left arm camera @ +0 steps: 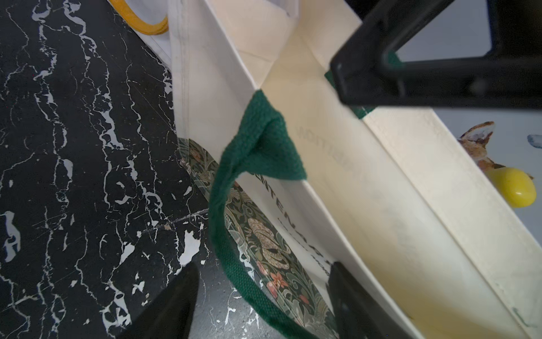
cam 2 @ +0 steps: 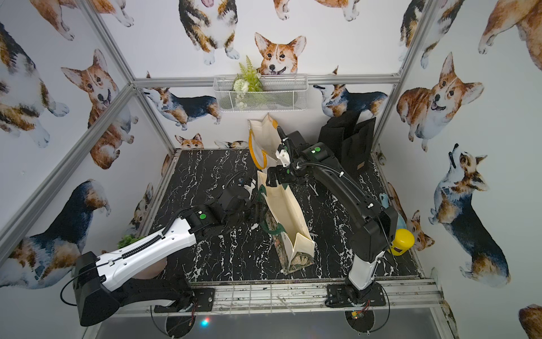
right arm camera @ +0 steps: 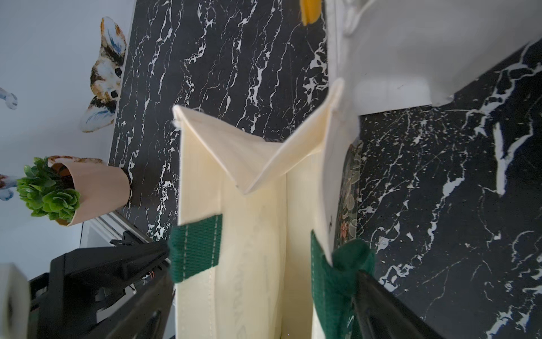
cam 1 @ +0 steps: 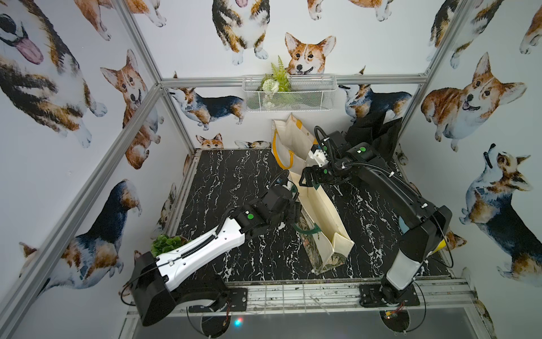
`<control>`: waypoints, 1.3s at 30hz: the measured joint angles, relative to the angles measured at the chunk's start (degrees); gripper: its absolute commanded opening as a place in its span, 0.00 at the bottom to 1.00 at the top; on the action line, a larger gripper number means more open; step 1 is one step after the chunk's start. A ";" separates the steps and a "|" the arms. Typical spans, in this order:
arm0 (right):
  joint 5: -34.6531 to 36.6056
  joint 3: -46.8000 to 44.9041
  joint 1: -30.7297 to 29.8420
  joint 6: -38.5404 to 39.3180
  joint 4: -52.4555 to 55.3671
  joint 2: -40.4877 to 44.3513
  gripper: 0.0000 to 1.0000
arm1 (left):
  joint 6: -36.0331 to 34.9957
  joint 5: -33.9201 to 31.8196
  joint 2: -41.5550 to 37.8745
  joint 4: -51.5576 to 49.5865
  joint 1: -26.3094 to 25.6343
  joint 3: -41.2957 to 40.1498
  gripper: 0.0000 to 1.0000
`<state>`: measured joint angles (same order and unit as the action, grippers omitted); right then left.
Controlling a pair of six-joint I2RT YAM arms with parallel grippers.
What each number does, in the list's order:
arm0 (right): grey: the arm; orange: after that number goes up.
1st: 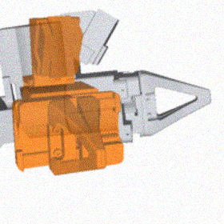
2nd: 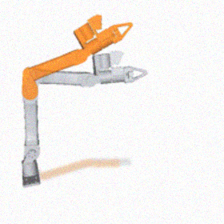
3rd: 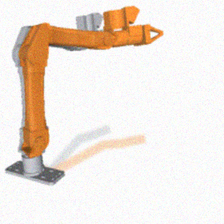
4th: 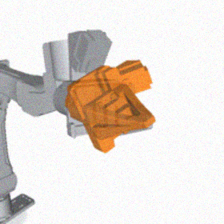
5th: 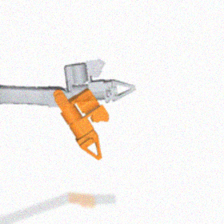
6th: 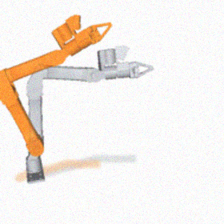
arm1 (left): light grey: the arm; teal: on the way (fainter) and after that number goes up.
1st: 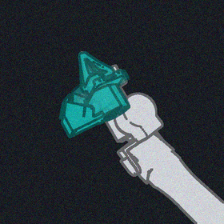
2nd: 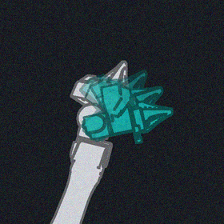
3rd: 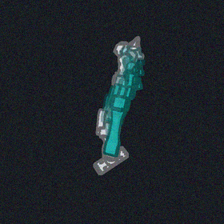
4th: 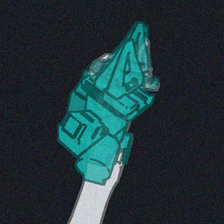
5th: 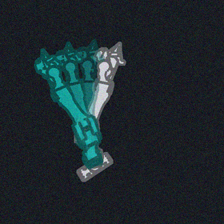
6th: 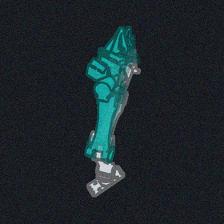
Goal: Put away the canvas bag
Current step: Adjust the canvas bag at the center of the board.
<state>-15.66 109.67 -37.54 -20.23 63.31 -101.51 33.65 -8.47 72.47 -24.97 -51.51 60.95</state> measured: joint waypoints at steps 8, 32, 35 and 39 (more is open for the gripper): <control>3.69 2.08 -3.39 0.48 0.44 -2.19 0.94 | 0.00 2.64 2.10 1.53 0.50 1.40 0.73; 21.29 9.03 -9.75 2.32 7.89 -7.52 0.50 | 5.60 6.86 2.36 1.05 0.61 2.01 0.72; 20.09 8.37 -9.94 2.62 8.04 -7.48 0.38 | 4.63 8.11 -0.11 2.08 0.48 1.68 0.72; 20.06 6.86 -10.10 2.95 8.07 -6.40 0.30 | 3.28 7.52 -5.75 -0.11 0.50 1.09 0.72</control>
<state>4.40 116.53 -47.64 -17.28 71.37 -107.92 36.93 -0.95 66.72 -25.08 -51.00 62.04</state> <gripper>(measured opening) 0.348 0.720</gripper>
